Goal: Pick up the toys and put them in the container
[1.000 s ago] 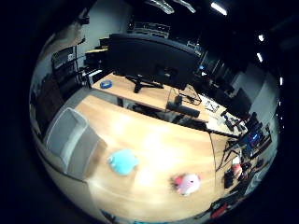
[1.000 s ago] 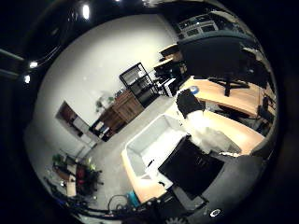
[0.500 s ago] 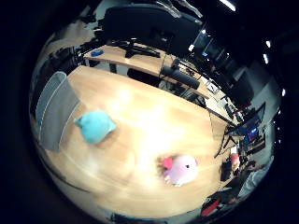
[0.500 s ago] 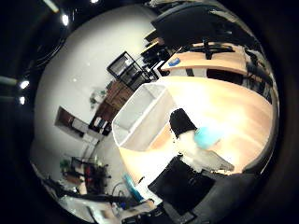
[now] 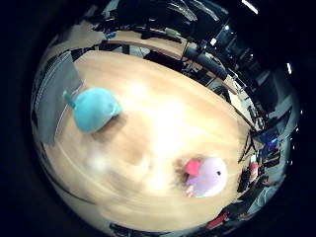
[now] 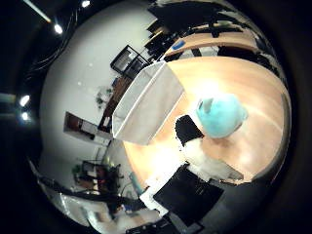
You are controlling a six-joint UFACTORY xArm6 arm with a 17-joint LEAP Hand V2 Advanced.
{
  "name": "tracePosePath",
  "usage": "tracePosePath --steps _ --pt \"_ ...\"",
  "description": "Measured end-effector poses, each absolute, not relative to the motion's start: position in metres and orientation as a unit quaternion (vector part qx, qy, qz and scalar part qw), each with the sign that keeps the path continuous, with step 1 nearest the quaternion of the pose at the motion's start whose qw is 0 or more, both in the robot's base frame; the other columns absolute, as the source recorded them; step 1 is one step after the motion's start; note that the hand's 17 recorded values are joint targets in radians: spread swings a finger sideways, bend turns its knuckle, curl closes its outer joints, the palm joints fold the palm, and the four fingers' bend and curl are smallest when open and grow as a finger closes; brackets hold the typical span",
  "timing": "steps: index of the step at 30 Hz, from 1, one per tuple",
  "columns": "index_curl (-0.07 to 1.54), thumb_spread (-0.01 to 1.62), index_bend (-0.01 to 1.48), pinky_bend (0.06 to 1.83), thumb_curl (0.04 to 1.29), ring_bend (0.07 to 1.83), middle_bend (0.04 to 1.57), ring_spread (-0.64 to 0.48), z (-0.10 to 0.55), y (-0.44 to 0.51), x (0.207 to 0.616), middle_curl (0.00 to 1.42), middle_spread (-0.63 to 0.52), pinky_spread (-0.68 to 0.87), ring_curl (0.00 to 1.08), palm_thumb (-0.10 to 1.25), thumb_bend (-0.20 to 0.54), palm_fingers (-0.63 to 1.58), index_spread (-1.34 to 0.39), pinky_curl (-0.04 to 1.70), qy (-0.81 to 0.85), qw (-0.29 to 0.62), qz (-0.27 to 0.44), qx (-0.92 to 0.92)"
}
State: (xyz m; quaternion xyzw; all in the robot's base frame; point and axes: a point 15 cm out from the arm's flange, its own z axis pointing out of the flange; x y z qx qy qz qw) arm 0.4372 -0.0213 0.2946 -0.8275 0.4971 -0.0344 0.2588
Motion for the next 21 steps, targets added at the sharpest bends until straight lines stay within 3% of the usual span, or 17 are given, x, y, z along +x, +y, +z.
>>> tracePosePath --steps 17,21 --pt "0.29 0.95 0.17 1.08 0.38 0.78 0.21 -0.36 0.265 0.010 0.448 0.33 -0.35 0.00 0.22 0.44 -0.032 0.29 -0.59 0.00 0.471 0.247 -0.019 -0.847" --pt "0.28 0.95 0.16 1.08 0.38 0.78 0.20 -0.36 0.263 0.012 0.458 0.33 -0.35 0.01 0.22 0.44 -0.032 0.28 -0.59 0.00 0.463 0.236 -0.042 -0.853"
